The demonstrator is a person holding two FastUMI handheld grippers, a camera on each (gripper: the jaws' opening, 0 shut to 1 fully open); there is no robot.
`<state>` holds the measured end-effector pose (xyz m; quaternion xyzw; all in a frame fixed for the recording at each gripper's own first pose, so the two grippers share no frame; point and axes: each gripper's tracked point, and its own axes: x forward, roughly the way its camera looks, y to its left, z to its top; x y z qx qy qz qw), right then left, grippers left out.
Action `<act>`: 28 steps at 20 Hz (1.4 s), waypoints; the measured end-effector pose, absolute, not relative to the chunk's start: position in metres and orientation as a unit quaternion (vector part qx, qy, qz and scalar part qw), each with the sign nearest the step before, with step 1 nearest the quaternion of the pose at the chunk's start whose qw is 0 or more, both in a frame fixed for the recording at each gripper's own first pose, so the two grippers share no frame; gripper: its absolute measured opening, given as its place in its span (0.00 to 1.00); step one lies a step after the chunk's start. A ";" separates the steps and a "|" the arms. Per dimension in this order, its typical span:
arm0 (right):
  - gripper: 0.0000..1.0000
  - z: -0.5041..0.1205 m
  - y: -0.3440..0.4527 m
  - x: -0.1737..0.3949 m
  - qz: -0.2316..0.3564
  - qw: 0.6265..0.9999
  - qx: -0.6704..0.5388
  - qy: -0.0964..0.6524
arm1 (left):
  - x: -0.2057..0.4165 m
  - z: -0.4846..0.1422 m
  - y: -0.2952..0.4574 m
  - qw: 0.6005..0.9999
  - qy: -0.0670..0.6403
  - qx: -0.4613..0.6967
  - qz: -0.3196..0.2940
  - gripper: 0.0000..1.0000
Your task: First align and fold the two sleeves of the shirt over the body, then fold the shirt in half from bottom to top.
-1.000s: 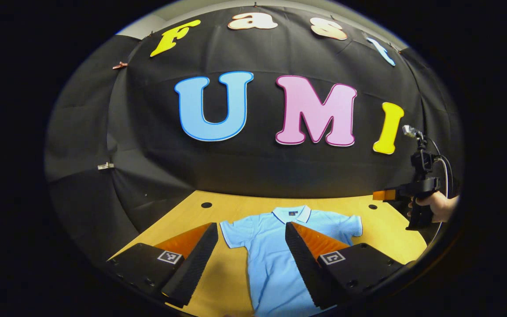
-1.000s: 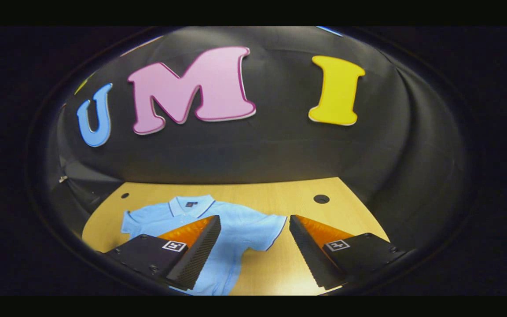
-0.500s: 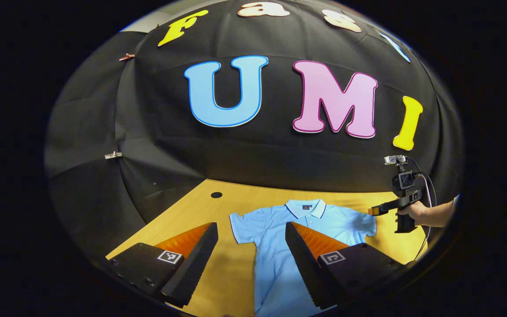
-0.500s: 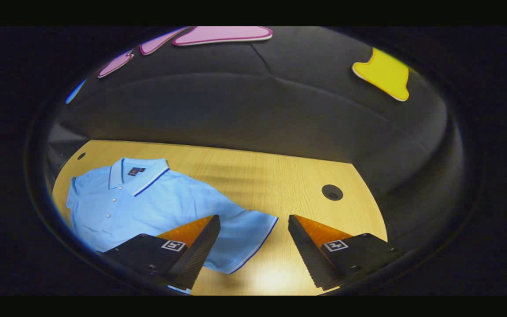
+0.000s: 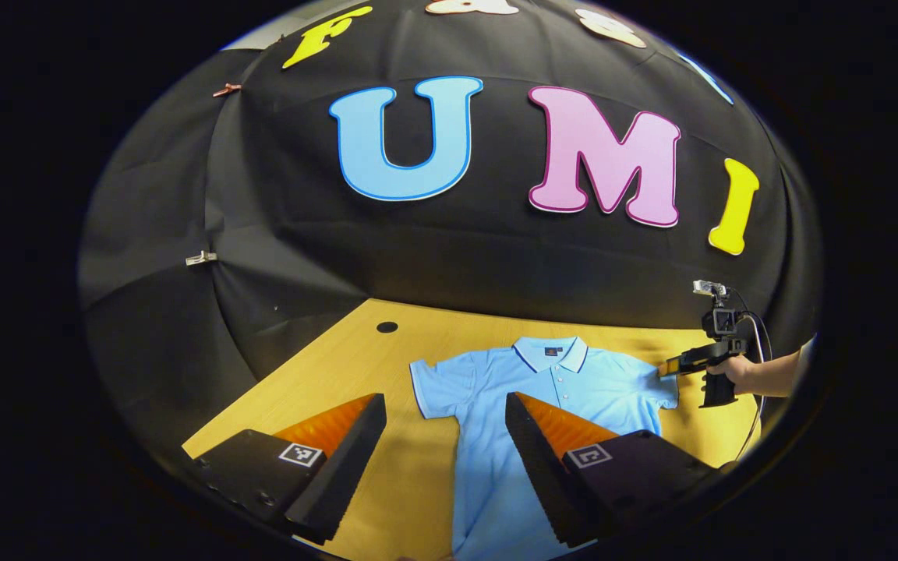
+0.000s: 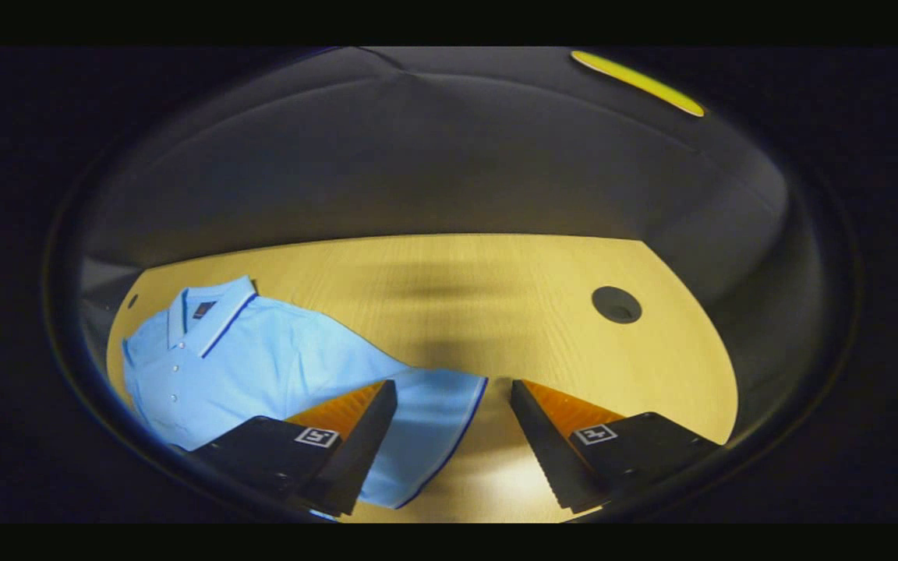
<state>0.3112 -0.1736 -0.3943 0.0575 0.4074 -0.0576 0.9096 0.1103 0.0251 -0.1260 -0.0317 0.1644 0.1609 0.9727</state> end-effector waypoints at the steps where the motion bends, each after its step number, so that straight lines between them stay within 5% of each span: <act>1: 0.92 -0.393 -0.174 0.314 -0.051 0.913 0.055 0.402 | 0.110 -0.129 0.026 0.971 0.168 -0.045 0.163 0.98; 4: 0.77 -0.392 -0.165 0.314 -0.036 0.914 0.050 0.401 | 0.112 -0.133 0.029 0.967 0.169 -0.083 0.173 0.98; 8: 0.14 -0.394 -0.147 0.315 -0.020 0.918 0.022 0.396 | 0.107 -0.142 0.032 0.964 0.177 -0.086 0.180 0.97; 11: 0.01 -0.392 -0.145 0.318 -0.019 0.920 -0.010 0.392 | 0.099 -0.145 0.032 0.963 0.176 -0.092 0.182 0.97; 19: 0.01 -0.336 -0.108 0.328 -0.030 0.934 -0.015 0.356 | 0.078 -0.146 0.046 0.961 0.171 -0.094 0.194 0.97; 20: 0.07 -0.326 -0.093 0.330 -0.027 0.937 -0.022 0.346 | 0.073 -0.148 0.050 0.961 0.172 -0.086 0.199 0.97; 28: 0.01 -0.312 0.079 0.308 0.068 0.935 -0.071 0.340 | 0.051 -0.148 0.055 0.963 0.172 -0.076 0.195 0.97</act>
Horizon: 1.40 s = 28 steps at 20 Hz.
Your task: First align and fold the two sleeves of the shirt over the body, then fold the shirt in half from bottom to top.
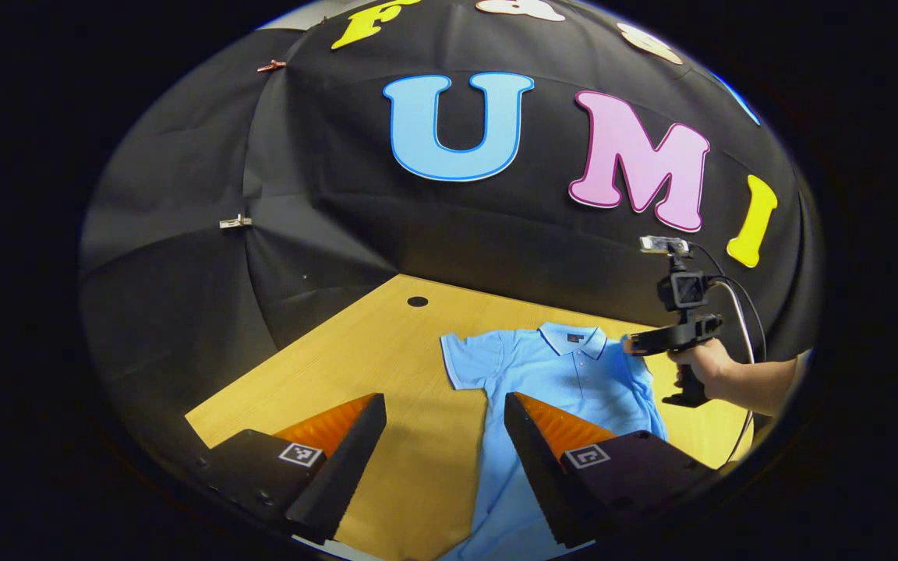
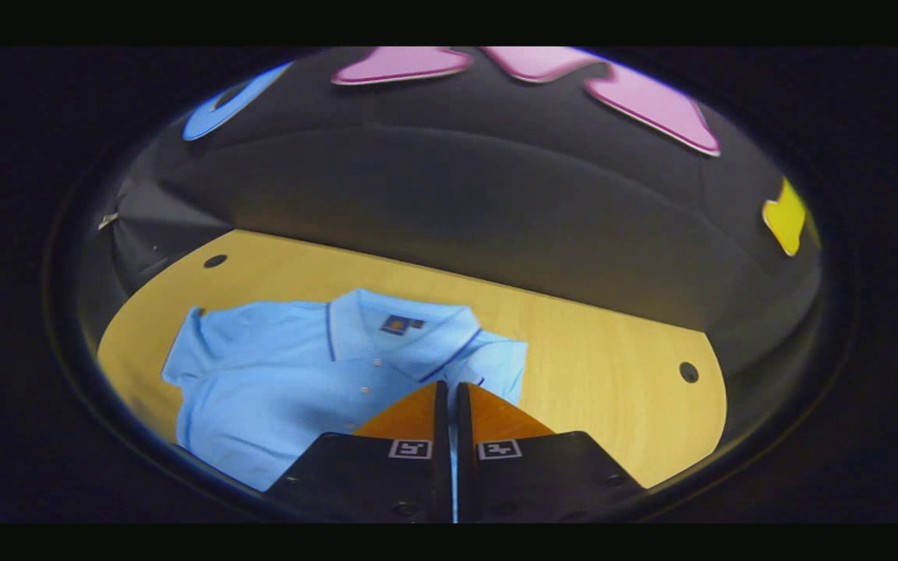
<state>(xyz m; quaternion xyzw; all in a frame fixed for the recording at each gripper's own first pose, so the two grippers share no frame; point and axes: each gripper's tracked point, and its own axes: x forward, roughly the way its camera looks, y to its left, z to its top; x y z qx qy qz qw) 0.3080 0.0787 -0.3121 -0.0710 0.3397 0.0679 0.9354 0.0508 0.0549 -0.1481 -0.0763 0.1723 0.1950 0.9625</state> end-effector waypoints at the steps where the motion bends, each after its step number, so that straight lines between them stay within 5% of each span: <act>1: 0.10 -0.313 0.104 0.302 0.088 0.933 -0.067 0.343 | 0.049 -0.149 0.056 0.962 0.172 -0.080 0.196 0.97; 3: 0.29 -0.314 0.148 0.288 0.132 0.927 -0.054 0.347 | 0.045 -0.150 0.060 0.961 0.172 -0.086 0.199 0.97; 5: 0.32 -0.310 0.176 0.277 0.156 0.925 -0.055 0.343 | 0.046 -0.151 0.068 0.961 0.171 -0.083 0.201 0.97; 7: 0.53 -0.302 0.190 0.262 0.174 0.924 -0.039 0.338 | 0.051 -0.150 0.077 0.963 0.166 -0.077 0.200 0.97; 8: 0.76 -0.295 0.192 0.254 0.177 0.925 -0.035 0.335 | 0.057 -0.149 0.081 0.964 0.164 -0.076 0.197 1.00; 10: 0.96 -0.284 0.178 0.241 0.175 0.928 -0.036 0.326 | 0.076 -0.153 0.089 0.966 0.162 -0.080 0.185 0.97; 20: 0.96 -0.246 0.037 0.156 0.102 0.947 -0.022 0.303 | 0.254 -0.215 0.111 0.973 0.199 -0.061 0.097 0.97; 28: 0.96 -0.250 -0.022 0.115 0.060 0.951 0.016 0.303 | 0.362 -0.298 0.150 0.954 0.268 -0.051 0.120 0.97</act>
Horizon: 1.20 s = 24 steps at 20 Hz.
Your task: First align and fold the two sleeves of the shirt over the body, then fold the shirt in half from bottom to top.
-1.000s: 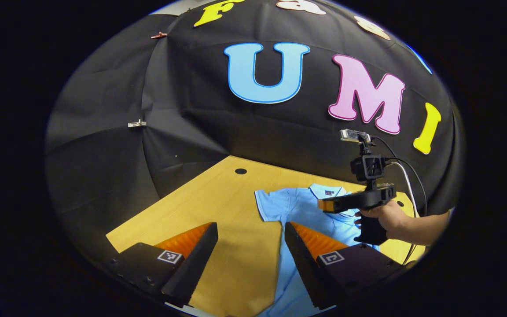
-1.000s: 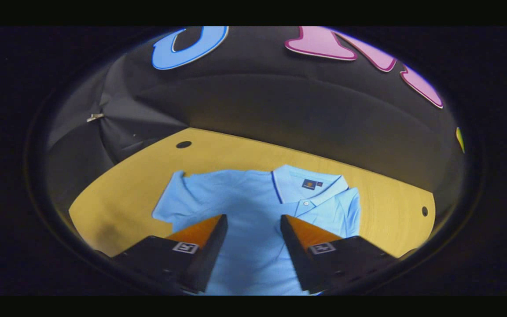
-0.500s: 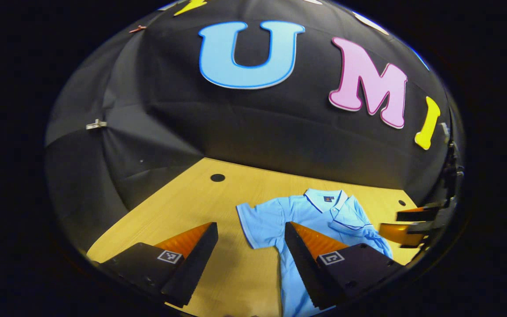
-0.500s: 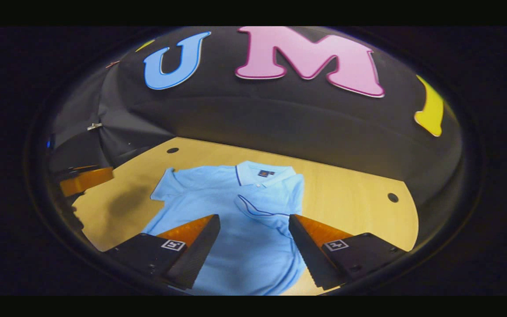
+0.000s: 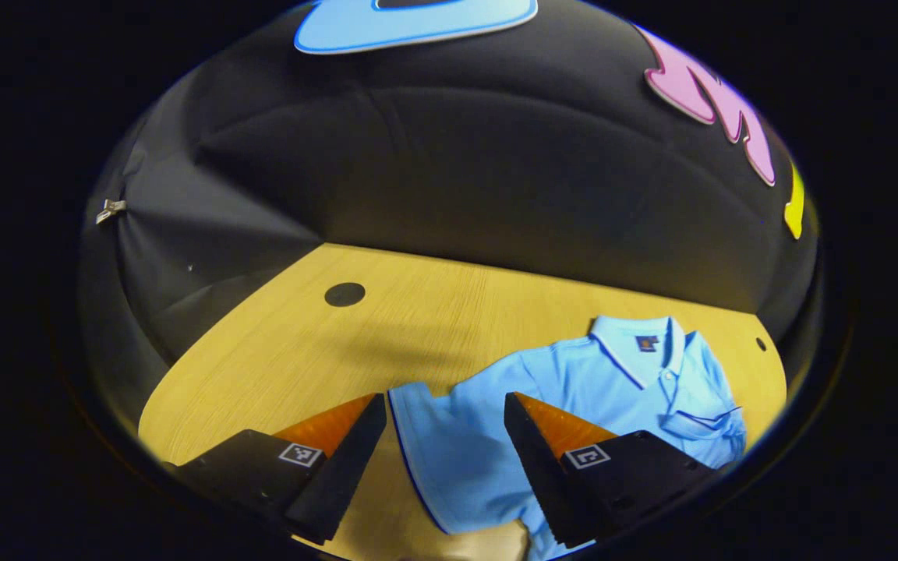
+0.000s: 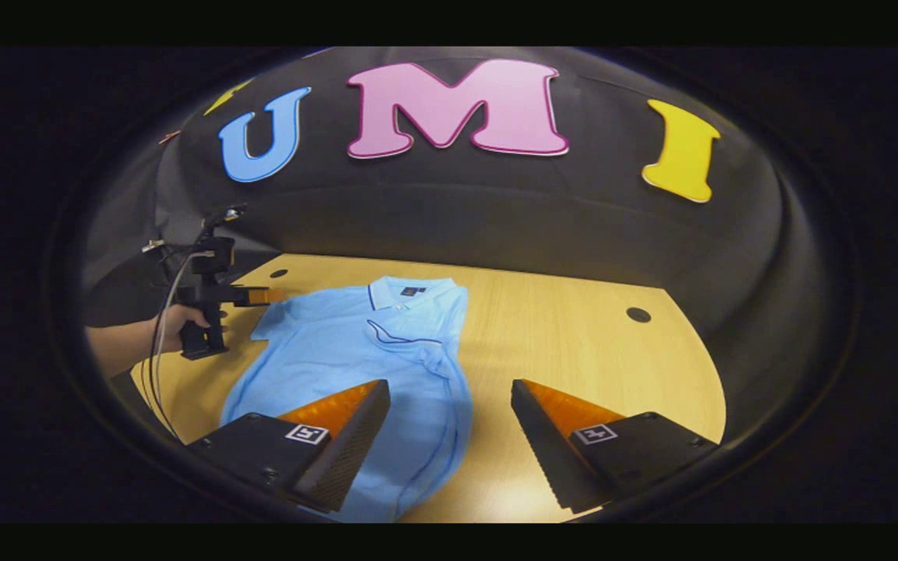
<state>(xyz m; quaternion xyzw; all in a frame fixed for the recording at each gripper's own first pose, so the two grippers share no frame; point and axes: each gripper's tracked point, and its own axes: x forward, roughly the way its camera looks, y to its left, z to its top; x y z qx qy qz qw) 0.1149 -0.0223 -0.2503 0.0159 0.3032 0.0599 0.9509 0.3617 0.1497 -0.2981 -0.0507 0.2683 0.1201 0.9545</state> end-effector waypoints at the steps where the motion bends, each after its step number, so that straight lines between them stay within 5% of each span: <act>1: 0.95 -0.252 -0.027 0.111 0.055 0.951 0.017 0.304 | 0.365 -0.307 0.156 0.951 0.277 -0.045 0.128 0.97; 5: 0.96 -0.266 -0.033 0.091 0.048 0.939 0.055 0.335 | 0.366 -0.323 0.160 0.946 0.295 -0.033 0.133 0.93; 9: 0.97 -0.275 -0.042 0.082 0.035 0.937 0.087 0.337 | 0.370 -0.323 0.152 0.947 0.296 -0.033 0.120 0.76; 14: 0.99 -0.297 -0.059 0.073 0.023 0.933 0.094 0.345 | 0.377 -0.320 0.139 0.950 0.290 -0.021 0.116 0.13; 20: 0.98 -0.299 -0.083 0.062 0.009 0.928 0.109 0.357 | 0.377 -0.311 0.120 0.946 0.301 -0.027 0.120 0.06; 24: 0.99 -0.288 -0.097 0.060 0.003 0.930 0.101 0.354 | 0.388 -0.274 0.072 0.958 0.273 -0.014 0.083 0.11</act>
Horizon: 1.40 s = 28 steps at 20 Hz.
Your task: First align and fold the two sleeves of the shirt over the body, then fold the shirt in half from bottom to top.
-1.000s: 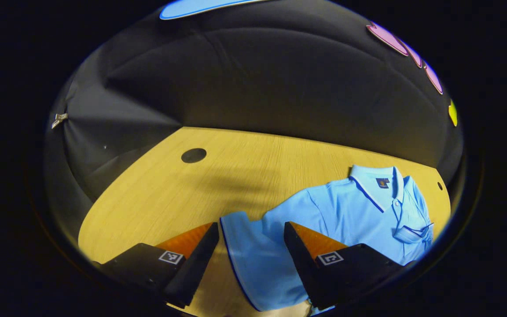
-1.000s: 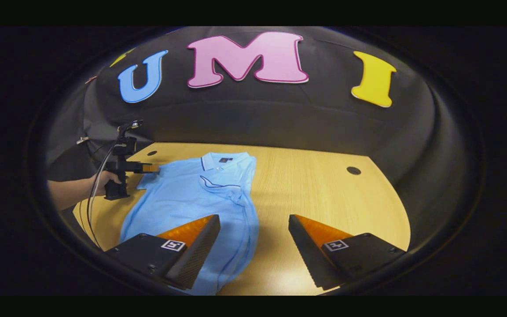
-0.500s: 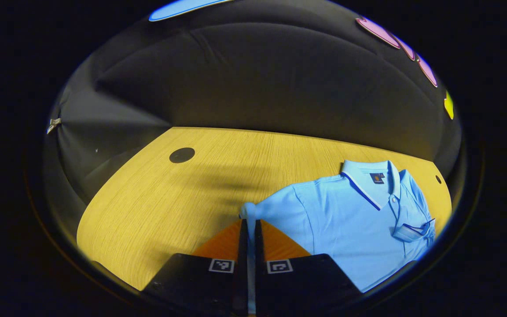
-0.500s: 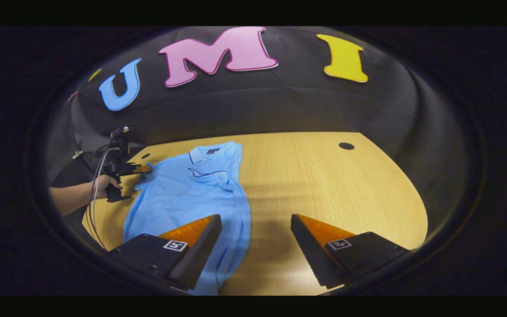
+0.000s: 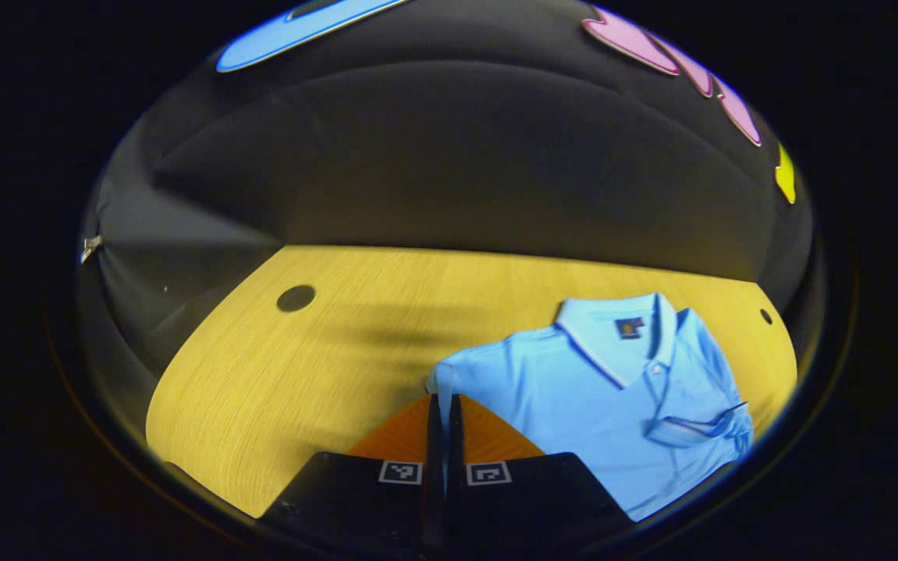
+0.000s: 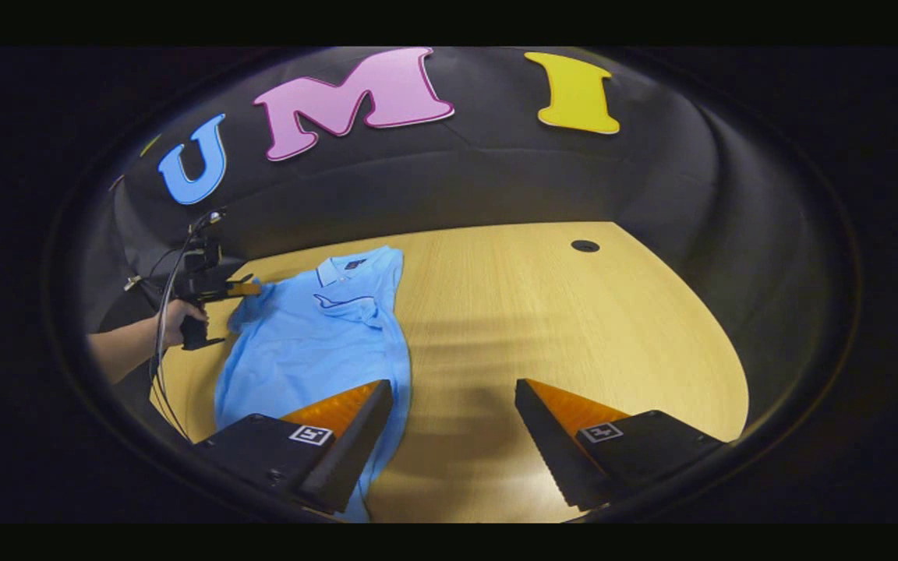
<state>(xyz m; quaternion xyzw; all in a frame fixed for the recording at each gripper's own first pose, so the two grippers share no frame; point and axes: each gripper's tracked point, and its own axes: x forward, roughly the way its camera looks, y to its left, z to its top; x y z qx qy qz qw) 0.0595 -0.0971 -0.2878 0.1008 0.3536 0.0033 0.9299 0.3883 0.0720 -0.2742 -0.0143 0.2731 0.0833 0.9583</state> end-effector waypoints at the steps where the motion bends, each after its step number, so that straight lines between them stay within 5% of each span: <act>1: 0.99 -0.283 -0.099 0.060 0.004 0.932 0.095 0.351 | 0.391 -0.266 0.054 0.961 0.267 -0.021 0.069 0.06; 9: 0.98 -0.267 -0.093 0.031 0.008 0.932 0.096 0.349 | 0.376 -0.226 -0.090 0.965 0.234 -0.111 -0.040 0.07; 11: 0.99 -0.266 -0.090 0.022 0.012 0.933 0.088 0.348 | 0.366 -0.226 -0.110 0.961 0.242 -0.118 -0.057 0.17; 16: 0.99 -0.259 -0.073 0.002 0.016 0.931 0.099 0.350 | 0.320 -0.199 -0.121 0.966 0.227 -0.094 -0.080 0.98; 21: 0.99 -0.252 -0.052 -0.021 0.021 0.927 0.104 0.360 | 0.225 -0.168 -0.098 0.976 0.195 -0.043 -0.087 0.97; 28: 0.99 -0.274 -0.008 -0.085 0.029 0.899 0.124 0.419 | 0.069 -0.202 -0.055 0.964 0.253 -0.051 -0.059 0.97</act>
